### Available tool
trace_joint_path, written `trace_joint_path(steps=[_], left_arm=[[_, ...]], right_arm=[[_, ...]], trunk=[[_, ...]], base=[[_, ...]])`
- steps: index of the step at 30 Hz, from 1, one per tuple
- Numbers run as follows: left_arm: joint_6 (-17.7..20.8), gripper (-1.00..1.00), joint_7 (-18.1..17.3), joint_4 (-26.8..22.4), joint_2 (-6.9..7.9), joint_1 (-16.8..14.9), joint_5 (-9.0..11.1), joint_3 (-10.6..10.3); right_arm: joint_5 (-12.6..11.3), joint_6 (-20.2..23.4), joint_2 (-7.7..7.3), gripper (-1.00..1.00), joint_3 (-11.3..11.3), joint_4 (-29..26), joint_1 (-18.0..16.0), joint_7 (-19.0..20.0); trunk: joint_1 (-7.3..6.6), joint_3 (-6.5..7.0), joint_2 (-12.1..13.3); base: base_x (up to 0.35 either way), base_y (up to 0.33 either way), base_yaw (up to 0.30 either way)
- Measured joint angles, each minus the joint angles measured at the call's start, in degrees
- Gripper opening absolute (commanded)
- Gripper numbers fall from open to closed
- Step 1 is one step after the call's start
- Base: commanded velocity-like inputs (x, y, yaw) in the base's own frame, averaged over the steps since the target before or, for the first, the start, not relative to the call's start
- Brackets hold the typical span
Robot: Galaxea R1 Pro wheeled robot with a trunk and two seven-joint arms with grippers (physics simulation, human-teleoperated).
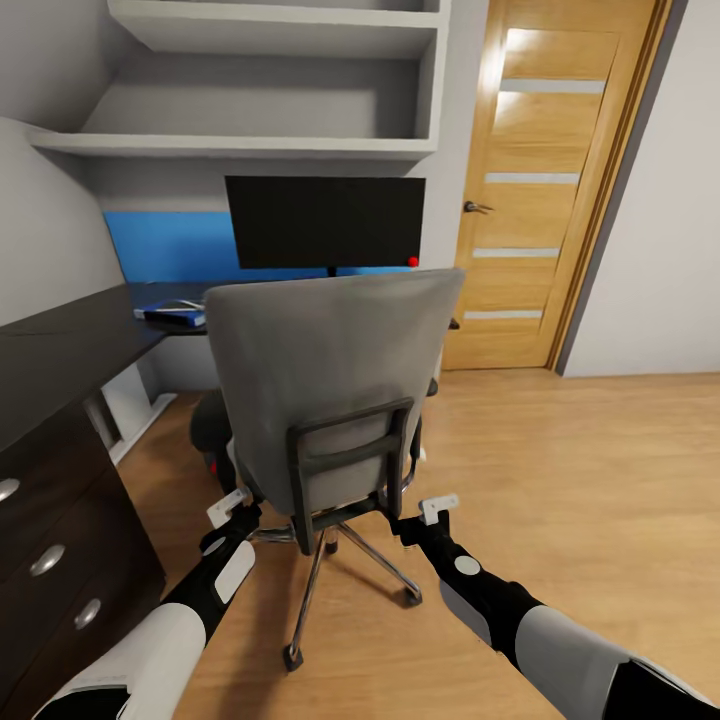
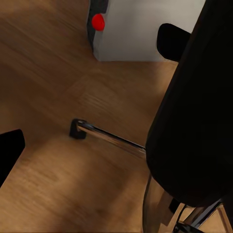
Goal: In the bedroom, organize the workspace by keeping the computer under the desk, ensuring the monitor is on the desk, placing the keyboard on the desk next to the monitor, placing the mouse on the desk next to the keyboard, moving the folder from the swivel chair onto the desk next to the mouse, stacking the notebook on top of the folder with the pen on top of the notebook, and positioning the swivel chair next to the desk.
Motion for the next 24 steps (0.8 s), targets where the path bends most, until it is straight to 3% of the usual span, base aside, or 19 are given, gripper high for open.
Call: trace_joint_path(steps=[18,24], left_arm=[[0.0,1.00,0.0,0.0,0.08,0.0,0.0,0.0],[0.0,1.00,0.2,0.0,0.42,0.0,-0.2,0.4]], right_arm=[[-0.1,0.0,0.01,1.00,0.1,0.0,0.0,0.0],[-0.4,-0.1,-0.03,1.00,-0.4,0.1,0.0,-0.2]], trunk=[[0.00,0.00,0.0],[0.03,0.01,0.0]], base=[[0.331,0.000,0.000],[0.085,0.000,0.000]])
